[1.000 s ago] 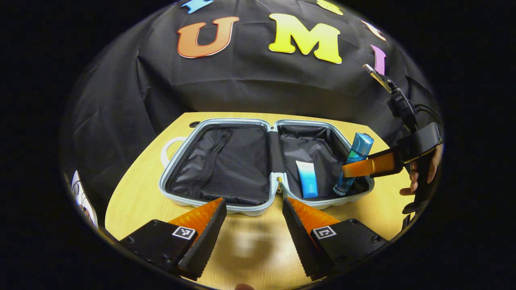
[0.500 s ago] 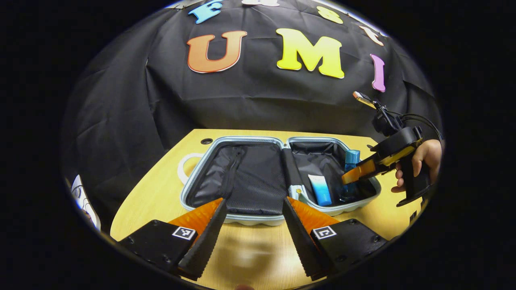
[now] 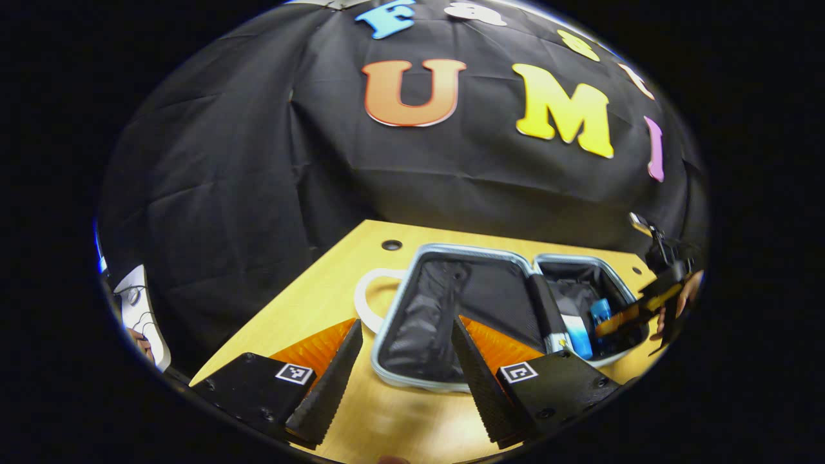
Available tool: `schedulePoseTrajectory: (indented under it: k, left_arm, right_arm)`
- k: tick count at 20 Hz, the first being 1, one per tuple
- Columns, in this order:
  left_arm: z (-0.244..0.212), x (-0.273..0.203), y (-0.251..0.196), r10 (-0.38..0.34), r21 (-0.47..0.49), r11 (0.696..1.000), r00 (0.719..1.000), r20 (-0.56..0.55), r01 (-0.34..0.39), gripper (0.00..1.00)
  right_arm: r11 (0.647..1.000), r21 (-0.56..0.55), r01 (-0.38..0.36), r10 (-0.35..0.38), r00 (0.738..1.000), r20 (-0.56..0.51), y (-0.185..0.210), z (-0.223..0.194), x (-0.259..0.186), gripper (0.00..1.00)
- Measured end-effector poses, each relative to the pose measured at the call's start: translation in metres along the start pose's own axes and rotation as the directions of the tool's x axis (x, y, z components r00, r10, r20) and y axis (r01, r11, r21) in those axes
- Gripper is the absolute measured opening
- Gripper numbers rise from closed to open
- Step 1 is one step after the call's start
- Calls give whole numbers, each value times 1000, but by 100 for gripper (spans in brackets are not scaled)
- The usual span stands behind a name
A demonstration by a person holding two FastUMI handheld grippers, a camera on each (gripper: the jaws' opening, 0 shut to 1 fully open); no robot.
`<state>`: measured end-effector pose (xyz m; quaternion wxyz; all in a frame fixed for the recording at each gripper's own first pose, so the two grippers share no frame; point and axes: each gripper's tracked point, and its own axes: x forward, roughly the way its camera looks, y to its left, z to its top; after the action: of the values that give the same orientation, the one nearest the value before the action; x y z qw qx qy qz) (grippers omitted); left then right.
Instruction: First open the suitcase, pack the skin care products into it, and then close the suitcase.
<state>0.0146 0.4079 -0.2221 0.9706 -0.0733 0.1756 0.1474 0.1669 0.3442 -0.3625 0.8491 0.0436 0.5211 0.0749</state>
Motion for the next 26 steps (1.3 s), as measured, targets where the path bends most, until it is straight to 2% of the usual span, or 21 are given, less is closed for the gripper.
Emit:
schedulePoseTrajectory:
  k: [3, 5, 8, 9, 10, 12, 14, 16, 17, 18, 20, 23, 25, 26]
  left_arm:
    - [12, 17, 26, 28, -96, 995, 999, 22, -26, 92]
    - [12, 27, 41, 40, -166, 985, 999, 14, -37, 94]
    - [-19, 50, 58, 35, -295, 954, 997, -71, -55, 94]
    - [-29, 55, 60, 31, -343, 937, 994, -101, -64, 94]
    - [-36, 59, 65, 24, -389, 918, 992, -126, -72, 94]
    - [-47, 67, 72, 8, -472, 878, 989, -147, -78, 95]
    - [-53, 75, 74, -17, -568, 820, 988, -153, -74, 96]
    - [-53, 83, 69, -63, -649, 759, 987, -145, -47, 97]
    - [-54, 86, 70, -71, -673, 738, 988, -139, -42, 85]
    - [-56, 92, 70, -78, -689, 724, 987, -139, -40, 96]
    - [-59, 99, 68, -106, -719, 694, 985, -136, -25, 96]
    - [-59, 108, 59, -184, -771, 636, 976, -114, 30, 96]
    - [-61, 117, 54, -205, -780, 624, 972, -116, 38, 94]
    - [-63, 120, 53, -210, -780, 625, 970, -124, 36, 88]
  right_arm:
    - [1000, -12, 16, -16, 1000, 16, -2, 5, -3, 36]
    - [1000, -15, -1, 2, 1000, 31, 2, 8, -6, 40]
    - [999, -29, -28, 31, 995, 98, 7, 22, -26, 67]
    - [999, -41, -35, 40, 991, 125, 8, 27, -37, 71]
    - [997, -58, -52, 60, 987, 152, 11, 32, -49, 70]
    - [991, -110, -72, 93, 973, 209, 14, 40, -79, 81]
    - [983, -146, -110, 146, 953, 267, 20, 44, -114, 78]
    - [969, -183, -164, 214, 927, 307, 25, 41, -155, 82]
    - [963, -212, -168, 232, 917, 326, 23, 37, -176, 79]
    - [957, -246, -156, 238, 905, 351, 14, 35, -199, 82]
    - [953, -275, -130, 235, 888, 395, 1, 25, -235, 78]
    - [963, -228, -145, 233, 873, 428, -16, 3, -279, 79]
    - [973, -187, -139, 214, 848, 485, -30, 0, -311, 82]
    - [977, -172, -128, 200, 834, 514, -38, 0, -322, 78]
